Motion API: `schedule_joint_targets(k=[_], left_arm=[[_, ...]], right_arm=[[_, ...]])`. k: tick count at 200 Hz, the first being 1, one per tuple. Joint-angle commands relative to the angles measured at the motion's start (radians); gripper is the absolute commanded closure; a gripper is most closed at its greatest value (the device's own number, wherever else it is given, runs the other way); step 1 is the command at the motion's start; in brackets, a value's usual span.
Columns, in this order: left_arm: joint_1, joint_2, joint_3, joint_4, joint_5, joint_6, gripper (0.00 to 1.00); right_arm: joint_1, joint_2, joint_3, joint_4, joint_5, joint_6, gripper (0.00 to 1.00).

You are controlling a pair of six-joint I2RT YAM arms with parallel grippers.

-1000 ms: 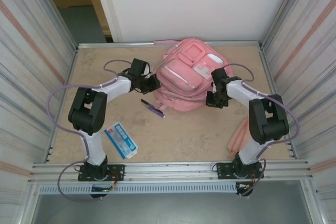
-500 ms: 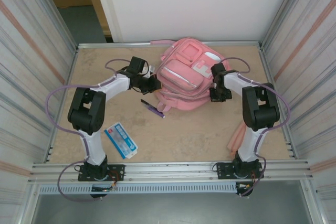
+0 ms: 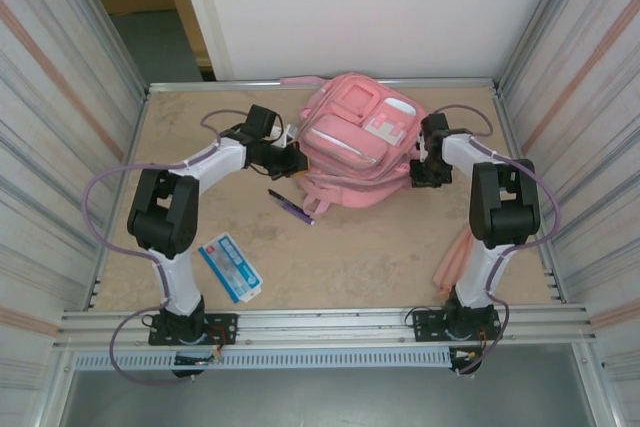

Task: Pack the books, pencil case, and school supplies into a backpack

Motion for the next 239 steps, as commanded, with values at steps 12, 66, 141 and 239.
schedule_joint_targets(k=[12,66,141,239], left_arm=[[-0.001,-0.067,0.015,-0.027,0.080,0.032,1.00],[-0.016,-0.167,-0.053,0.025,0.031,0.021,0.64],[-0.289,-0.266,0.057,-0.098,-0.369,0.405,0.43],[-0.448,0.112,0.435,-0.334,-0.545,0.713,0.25]], right_arm=[[-0.017,-0.075,0.014,0.038,0.008,-0.011,0.72],[-0.017,-0.309,-0.115,0.104,0.080,0.101,0.55],[-0.023,-0.688,-0.249,0.196,-0.071,0.220,0.52],[-0.031,-0.961,-0.351,0.157,0.011,0.243,0.43]])
